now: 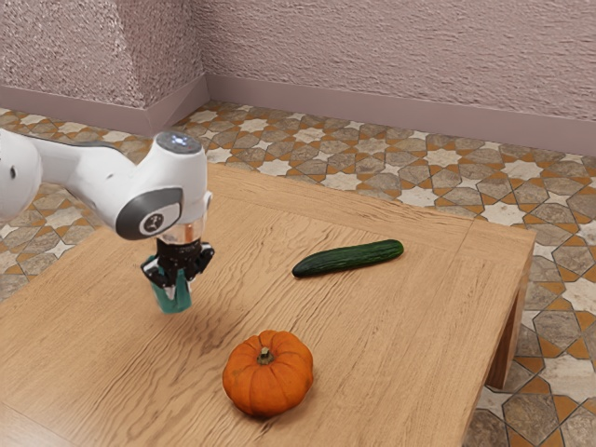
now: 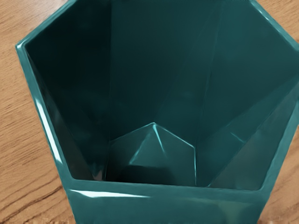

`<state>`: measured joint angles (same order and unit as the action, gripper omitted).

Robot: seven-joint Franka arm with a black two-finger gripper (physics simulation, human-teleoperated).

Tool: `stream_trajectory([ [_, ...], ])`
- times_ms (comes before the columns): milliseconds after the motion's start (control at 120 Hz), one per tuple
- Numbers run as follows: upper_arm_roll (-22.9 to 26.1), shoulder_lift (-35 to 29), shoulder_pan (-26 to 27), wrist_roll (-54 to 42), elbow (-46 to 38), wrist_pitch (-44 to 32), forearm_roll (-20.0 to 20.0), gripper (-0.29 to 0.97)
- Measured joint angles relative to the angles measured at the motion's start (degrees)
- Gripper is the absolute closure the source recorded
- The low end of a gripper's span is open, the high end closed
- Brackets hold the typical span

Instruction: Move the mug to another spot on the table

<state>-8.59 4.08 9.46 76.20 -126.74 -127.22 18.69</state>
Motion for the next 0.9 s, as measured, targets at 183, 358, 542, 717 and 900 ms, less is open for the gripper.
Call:
stream_trajectory([
  [183, 1.2, 0.1, 0.4, 3.6, -0.2, -1.3, 0.4, 0.61],
  [358, 2.4, 1.2, 2.2, 7.4, -0.3, -3.5, 1.5, 0.62],
  [542, 3.3, 2.5, 3.2, 12.1, -0.4, -6.2, 6.2, 0.61],
  [717, 3.4, 3.7, 3.3, 16.2, -0.2, -8.6, 9.1, 0.62],
  [900, 3.5, 5.5, 4.1, 19.6, 0.0, -10.3, 9.7, 0.62],
])
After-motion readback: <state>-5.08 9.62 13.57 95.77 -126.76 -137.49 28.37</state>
